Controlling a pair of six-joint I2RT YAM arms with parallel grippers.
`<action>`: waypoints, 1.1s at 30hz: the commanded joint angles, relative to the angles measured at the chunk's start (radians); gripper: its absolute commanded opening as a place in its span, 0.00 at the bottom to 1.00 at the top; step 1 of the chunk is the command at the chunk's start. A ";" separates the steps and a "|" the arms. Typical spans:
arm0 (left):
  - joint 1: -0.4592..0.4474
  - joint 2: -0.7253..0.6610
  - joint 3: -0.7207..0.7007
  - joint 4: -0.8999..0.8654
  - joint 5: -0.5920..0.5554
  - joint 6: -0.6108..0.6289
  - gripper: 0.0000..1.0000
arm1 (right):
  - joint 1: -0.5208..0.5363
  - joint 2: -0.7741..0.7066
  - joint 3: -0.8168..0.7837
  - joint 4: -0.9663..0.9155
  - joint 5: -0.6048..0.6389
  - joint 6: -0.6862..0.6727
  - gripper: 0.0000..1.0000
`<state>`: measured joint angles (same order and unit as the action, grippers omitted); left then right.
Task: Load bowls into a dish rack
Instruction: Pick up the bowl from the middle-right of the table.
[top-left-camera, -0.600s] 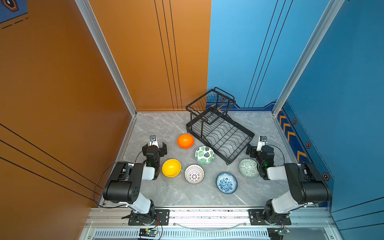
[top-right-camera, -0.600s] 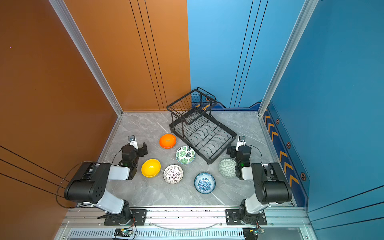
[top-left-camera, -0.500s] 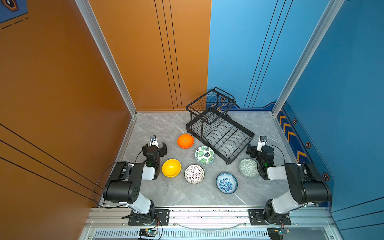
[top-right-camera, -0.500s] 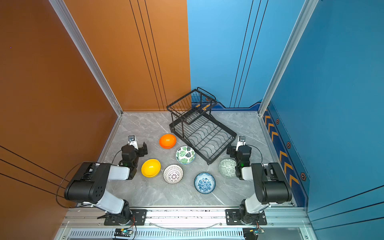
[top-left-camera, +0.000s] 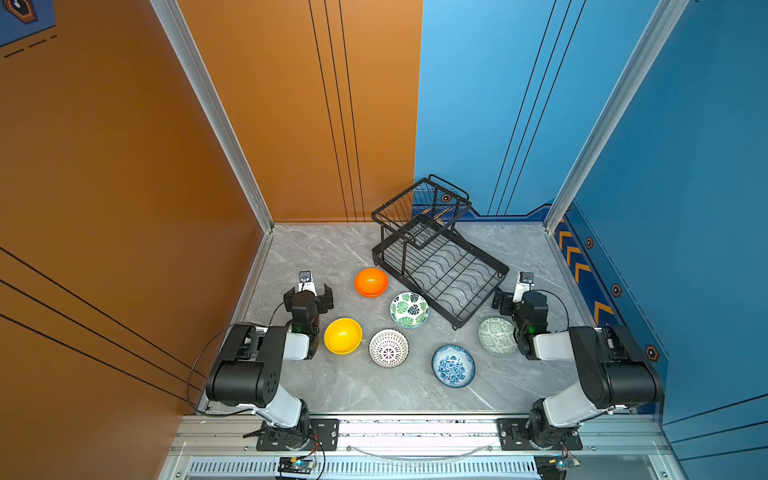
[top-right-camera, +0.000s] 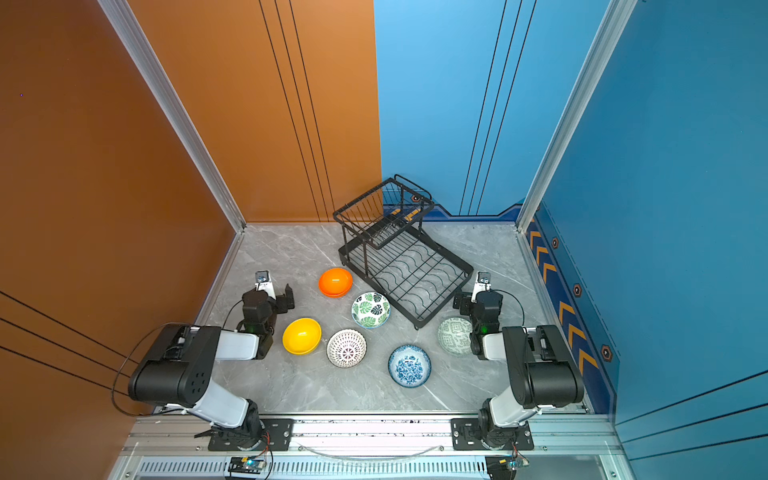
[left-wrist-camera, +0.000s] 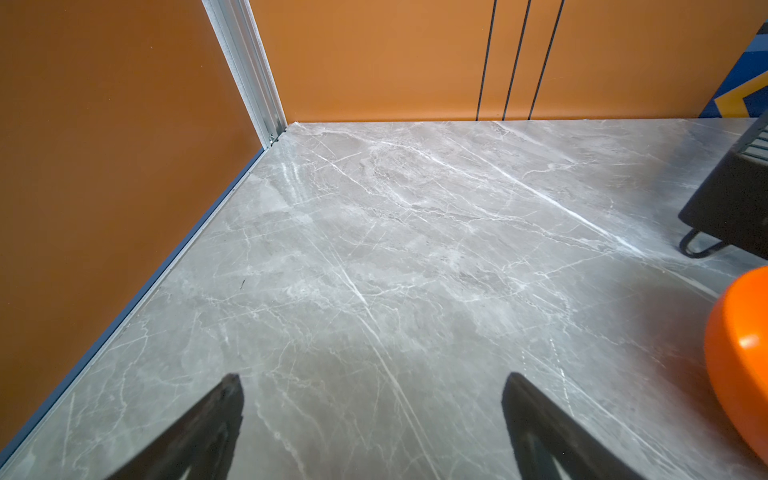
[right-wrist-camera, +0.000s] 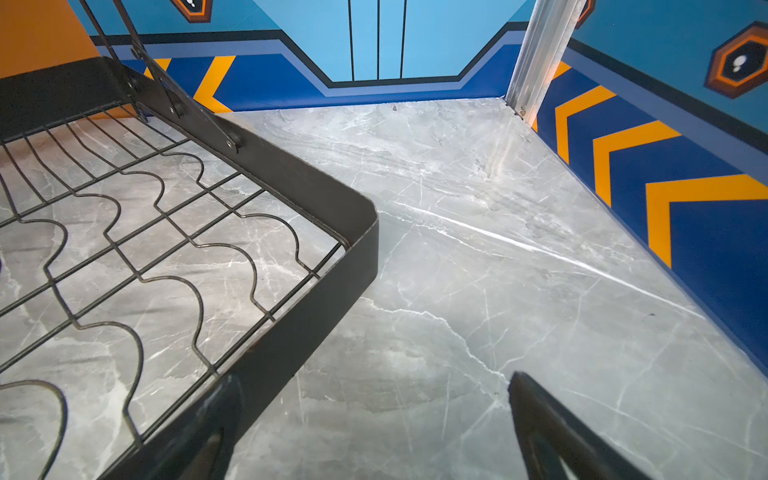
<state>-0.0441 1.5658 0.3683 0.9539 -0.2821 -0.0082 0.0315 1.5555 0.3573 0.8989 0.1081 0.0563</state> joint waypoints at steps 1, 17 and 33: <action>0.006 0.001 -0.011 0.019 0.017 -0.012 0.98 | -0.007 -0.008 0.017 0.009 -0.002 0.002 1.00; -0.008 0.002 -0.009 0.019 -0.012 -0.006 0.98 | -0.008 -0.008 0.017 0.010 -0.006 0.002 1.00; -0.007 -0.105 -0.033 -0.029 -0.049 -0.014 0.98 | 0.037 -0.118 0.008 -0.067 0.185 0.006 1.00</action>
<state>-0.0528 1.5177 0.3492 0.9482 -0.2981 -0.0120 0.0612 1.5005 0.3573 0.8707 0.2031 0.0525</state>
